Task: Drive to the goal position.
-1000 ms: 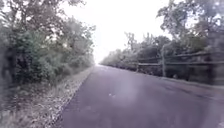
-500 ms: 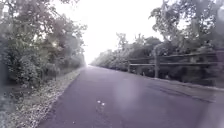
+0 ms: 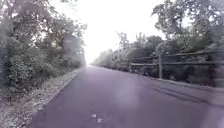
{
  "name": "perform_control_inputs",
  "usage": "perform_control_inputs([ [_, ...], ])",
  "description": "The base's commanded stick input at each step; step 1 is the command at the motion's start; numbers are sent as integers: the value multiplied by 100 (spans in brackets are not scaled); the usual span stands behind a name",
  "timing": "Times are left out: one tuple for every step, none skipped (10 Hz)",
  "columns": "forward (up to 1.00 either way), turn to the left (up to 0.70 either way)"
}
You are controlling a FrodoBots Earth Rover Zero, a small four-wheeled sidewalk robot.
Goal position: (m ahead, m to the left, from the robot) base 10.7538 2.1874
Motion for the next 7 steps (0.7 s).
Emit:
perform_control_inputs([
  [100, 0],
  [100, 0],
  [100, 0],
  [100, 1],
  [100, 11],
  [100, 39],
  [100, 26],
])
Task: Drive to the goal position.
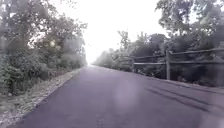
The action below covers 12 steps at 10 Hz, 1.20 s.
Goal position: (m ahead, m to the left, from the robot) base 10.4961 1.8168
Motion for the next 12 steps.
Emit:
perform_control_inputs([
  [100, 0],
  [100, 0],
  [100, 0],
  [100, 0],
  [100, 0],
  [100, 0],
  [100, 0],
  [100, 0],
  [100, 0],
  [100, 0],
  [100, 0],
  [100, 0],
])
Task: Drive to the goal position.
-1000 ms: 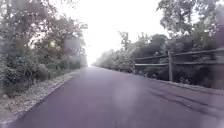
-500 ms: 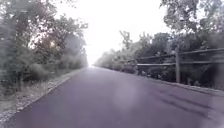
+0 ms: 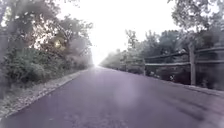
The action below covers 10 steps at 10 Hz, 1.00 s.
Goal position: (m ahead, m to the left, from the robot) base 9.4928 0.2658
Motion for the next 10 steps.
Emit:
perform_control_inputs([
  [100, 0],
  [100, 0],
  [100, 0],
  [100, 0],
  [100, 0],
  [100, 0],
  [100, 0],
  [100, 0],
  [100, 0],
  [100, 0],
])
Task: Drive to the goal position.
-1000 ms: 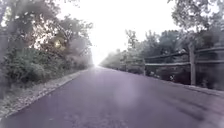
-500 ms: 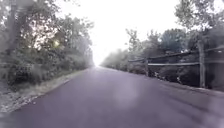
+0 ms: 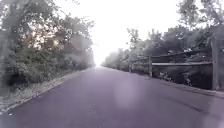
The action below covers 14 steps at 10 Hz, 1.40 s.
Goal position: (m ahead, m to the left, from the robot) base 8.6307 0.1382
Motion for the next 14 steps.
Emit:
perform_control_inputs([
  [100, 2],
  [100, 15],
  [100, 30],
  [100, 27],
  [100, 3],
  [100, 0],
  [100, 0],
  [100, 0],
  [100, 0],
  [100, 0],
  [100, 0],
  [100, 0],
  [100, 0],
  [100, 0],
])
